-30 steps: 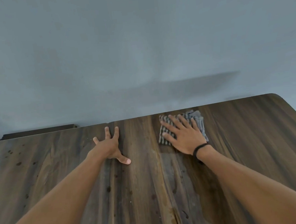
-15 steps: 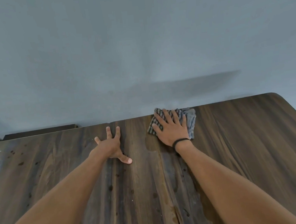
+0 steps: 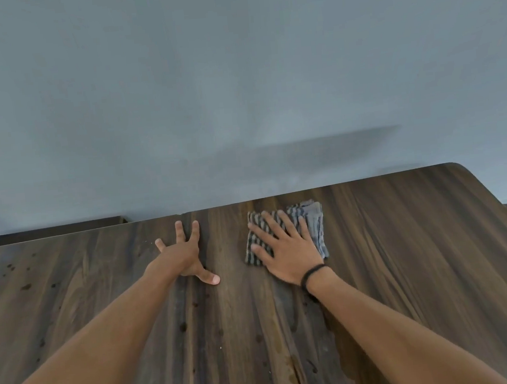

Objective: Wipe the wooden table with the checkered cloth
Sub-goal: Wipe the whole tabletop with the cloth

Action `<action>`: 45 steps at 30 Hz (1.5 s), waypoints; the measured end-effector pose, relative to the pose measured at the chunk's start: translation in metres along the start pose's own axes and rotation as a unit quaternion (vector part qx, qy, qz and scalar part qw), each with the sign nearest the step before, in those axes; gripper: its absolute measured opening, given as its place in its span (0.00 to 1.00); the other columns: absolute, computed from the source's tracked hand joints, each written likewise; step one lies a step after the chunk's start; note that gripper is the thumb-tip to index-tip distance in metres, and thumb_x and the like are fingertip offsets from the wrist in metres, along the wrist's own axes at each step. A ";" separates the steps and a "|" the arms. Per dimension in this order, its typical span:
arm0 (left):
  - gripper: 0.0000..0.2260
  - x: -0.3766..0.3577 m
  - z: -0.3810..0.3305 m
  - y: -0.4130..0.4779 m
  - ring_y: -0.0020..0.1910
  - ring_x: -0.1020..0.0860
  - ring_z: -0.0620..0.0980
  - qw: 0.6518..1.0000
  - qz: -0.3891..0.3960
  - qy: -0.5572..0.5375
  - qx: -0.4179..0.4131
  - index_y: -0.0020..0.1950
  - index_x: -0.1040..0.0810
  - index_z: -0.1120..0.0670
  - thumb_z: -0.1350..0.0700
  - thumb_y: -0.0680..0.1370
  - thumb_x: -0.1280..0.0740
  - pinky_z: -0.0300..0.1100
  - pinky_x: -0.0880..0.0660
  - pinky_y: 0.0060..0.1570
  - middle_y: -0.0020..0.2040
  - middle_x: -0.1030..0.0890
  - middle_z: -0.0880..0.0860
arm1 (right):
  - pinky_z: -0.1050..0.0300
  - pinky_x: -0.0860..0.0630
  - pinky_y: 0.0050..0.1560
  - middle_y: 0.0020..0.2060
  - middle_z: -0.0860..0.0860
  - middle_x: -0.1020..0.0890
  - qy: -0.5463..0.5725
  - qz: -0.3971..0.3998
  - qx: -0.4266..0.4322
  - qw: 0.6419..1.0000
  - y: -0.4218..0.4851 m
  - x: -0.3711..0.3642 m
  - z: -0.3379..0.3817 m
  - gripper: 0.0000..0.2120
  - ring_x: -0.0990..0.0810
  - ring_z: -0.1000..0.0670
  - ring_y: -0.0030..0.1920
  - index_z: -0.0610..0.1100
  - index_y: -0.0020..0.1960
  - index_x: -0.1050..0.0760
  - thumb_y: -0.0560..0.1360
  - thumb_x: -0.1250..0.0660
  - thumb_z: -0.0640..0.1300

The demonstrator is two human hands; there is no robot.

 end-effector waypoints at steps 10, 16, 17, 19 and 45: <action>0.65 -0.001 0.002 0.003 0.77 0.60 0.68 1.000 0.005 -0.003 0.006 0.75 0.75 0.52 0.35 0.65 0.24 0.66 0.61 0.73 0.75 0.74 0.61 | 0.40 0.74 0.74 0.82 0.57 0.57 0.025 -0.011 -0.068 0.997 0.018 0.007 0.007 0.29 0.62 0.45 0.82 0.64 0.82 0.56 0.83 0.59 0.67; 0.65 -0.001 0.001 0.004 0.77 0.61 0.68 1.000 0.004 0.004 -0.001 0.75 0.76 0.52 0.35 0.65 0.24 0.66 0.61 0.73 0.75 0.74 0.62 | 0.42 0.72 0.75 0.82 0.60 0.54 0.012 -0.004 -0.053 0.999 -0.013 0.005 -0.025 0.30 0.60 0.51 0.82 0.68 0.80 0.57 0.79 0.62 0.71; 0.65 0.000 0.001 0.006 0.77 0.61 0.68 1.000 0.004 0.002 -0.001 0.75 0.76 0.52 0.35 0.65 0.24 0.66 0.61 0.73 0.75 0.74 0.62 | 0.41 0.71 0.75 0.83 0.59 0.55 0.019 -0.006 -0.084 0.996 0.000 0.011 -0.031 0.29 0.61 0.49 0.82 0.67 0.81 0.57 0.81 0.60 0.70; 0.65 -0.001 0.003 0.007 0.77 0.61 0.68 1.000 0.007 -0.006 0.003 0.75 0.76 0.52 0.35 0.65 0.24 0.66 0.62 0.73 0.74 0.74 0.62 | 0.39 0.71 0.75 0.83 0.57 0.57 0.034 -0.004 -0.136 0.990 0.027 0.018 -0.028 0.28 0.62 0.47 0.82 0.64 0.82 0.57 0.83 0.57 0.66; 0.65 0.000 0.000 0.000 0.75 0.64 0.71 0.999 0.021 -0.001 0.027 0.75 0.76 0.51 0.36 0.66 0.24 0.66 0.60 0.73 0.74 0.75 0.60 | 0.36 0.71 0.76 0.83 0.55 0.55 0.028 -0.002 -0.073 0.997 0.063 0.004 0.039 0.29 0.62 0.45 0.82 0.62 0.83 0.55 0.83 0.56 0.65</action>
Point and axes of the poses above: each hand's wrist, its own y-axis towards the middle knuckle, its own x-axis out of the back of the hand, z = x × y, the point moved 9 cm from there along y, towards the middle knuckle
